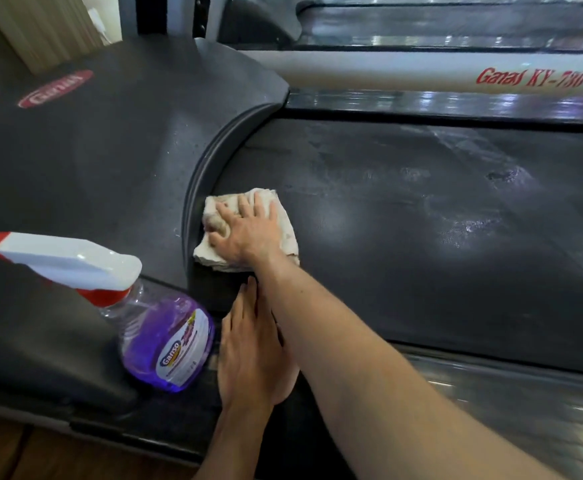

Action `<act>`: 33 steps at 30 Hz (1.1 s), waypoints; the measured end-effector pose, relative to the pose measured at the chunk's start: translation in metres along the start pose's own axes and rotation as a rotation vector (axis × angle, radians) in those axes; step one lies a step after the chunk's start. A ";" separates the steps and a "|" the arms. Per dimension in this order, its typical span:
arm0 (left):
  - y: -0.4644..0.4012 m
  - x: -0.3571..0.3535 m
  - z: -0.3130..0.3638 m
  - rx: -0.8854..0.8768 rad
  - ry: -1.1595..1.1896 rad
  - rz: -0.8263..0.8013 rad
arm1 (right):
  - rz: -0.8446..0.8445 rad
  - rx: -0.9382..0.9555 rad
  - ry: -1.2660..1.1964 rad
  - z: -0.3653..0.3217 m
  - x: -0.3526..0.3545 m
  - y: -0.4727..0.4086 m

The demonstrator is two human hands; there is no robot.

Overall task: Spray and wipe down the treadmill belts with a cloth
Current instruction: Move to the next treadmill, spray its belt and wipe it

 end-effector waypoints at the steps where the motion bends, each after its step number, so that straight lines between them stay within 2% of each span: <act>1: -0.001 -0.001 -0.002 -0.004 -0.011 0.010 | 0.006 0.014 0.008 -0.002 -0.001 -0.001; 5: -0.002 -0.009 -0.006 -0.007 -0.036 0.018 | 0.018 -0.021 -0.029 0.025 0.000 0.000; 15: -0.003 -0.011 -0.005 0.004 -0.037 0.032 | 0.048 -0.424 -0.041 0.201 0.005 0.077; 21: -0.002 -0.009 0.000 -0.006 -0.023 0.072 | 0.031 -0.601 0.038 0.205 0.002 0.064; 25: -0.004 -0.012 -0.005 -0.007 -0.033 0.069 | -0.018 -0.447 0.034 0.154 0.008 0.026; 33: -0.001 -0.010 -0.003 -0.005 -0.047 0.102 | -0.045 0.037 0.003 0.014 0.013 -0.022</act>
Point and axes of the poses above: each hand's wrist, its own y-axis away from the middle knuckle, its own x-axis out of the back of the hand, z = x × y, the point moved 3 cm from there along -y, towards the middle knuckle, and after that the axes turned 9 degrees about y, right-handed, at the moved point
